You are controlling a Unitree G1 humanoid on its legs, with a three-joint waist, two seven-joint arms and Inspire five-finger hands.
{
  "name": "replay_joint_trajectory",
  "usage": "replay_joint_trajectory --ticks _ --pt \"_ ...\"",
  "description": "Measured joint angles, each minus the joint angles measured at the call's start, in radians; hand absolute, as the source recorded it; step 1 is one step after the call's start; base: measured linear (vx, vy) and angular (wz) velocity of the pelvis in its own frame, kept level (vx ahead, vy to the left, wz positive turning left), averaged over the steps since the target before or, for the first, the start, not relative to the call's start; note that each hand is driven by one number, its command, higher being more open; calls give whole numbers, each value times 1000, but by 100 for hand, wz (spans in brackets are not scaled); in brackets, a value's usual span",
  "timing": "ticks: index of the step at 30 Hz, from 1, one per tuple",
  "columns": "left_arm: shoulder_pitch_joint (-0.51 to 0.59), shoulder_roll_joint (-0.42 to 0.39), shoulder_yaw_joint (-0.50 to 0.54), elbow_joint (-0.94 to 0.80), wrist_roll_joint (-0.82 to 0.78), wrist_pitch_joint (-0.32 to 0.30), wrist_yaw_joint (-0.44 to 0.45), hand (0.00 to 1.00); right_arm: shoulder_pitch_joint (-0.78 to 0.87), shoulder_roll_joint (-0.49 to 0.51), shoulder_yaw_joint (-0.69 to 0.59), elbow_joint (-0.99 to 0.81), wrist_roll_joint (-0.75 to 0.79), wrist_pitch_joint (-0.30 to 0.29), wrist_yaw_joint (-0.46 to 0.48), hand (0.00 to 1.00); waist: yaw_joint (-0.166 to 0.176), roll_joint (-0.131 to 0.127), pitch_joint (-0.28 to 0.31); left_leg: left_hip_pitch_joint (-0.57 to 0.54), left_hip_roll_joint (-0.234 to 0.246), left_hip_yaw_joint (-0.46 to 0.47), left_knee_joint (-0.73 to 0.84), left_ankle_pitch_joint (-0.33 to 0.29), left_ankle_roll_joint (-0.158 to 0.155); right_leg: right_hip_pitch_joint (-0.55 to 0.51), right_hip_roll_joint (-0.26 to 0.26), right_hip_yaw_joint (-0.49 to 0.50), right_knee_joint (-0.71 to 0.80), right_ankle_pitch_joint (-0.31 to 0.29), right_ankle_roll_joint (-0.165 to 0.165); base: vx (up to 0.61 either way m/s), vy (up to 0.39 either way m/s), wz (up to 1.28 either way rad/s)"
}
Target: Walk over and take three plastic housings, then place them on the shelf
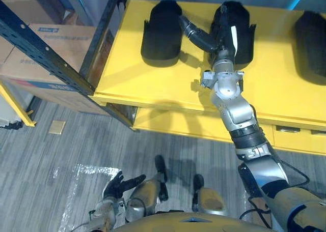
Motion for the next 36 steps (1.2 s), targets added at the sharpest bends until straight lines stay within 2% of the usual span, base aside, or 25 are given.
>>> replay_joint_trajectory --ticks 2,5,15,28,36 --pt "-14 0 0 -4 0 -4 -1 100 -7 -1 -1 0 -2 0 7 100 -2 0 21 -8 0 -11 17 9 8 -1 -1 -3 3 -2 -2 8 -4 3" --pt "-19 0 -9 -19 0 -12 0 100 -26 -3 -1 0 -3 0 15 100 0 3 41 -12 1 -75 53 -5 -11 -4 -6 1 25 -12 -5 21 -47 -9" --pt "-19 0 -10 -20 -2 -11 -4 100 -58 -37 -37 68 -3 1 -17 100 4 6 42 -11 18 -87 43 -5 -19 -28 8 -5 75 -36 -17 0 -22 0" --pt "-19 2 -22 -18 5 -11 -9 100 -77 -47 -109 73 -2 11 -44 100 -5 15 39 -1 23 -83 39 2 -11 -28 14 5 86 -43 -22 21 -9 -1" --pt "-19 2 -31 -18 5 -10 -12 100 -77 -47 -108 72 6 5 27 100 -21 21 38 12 32 -74 25 8 -15 -26 23 15 86 -43 -24 14 -11 -4"
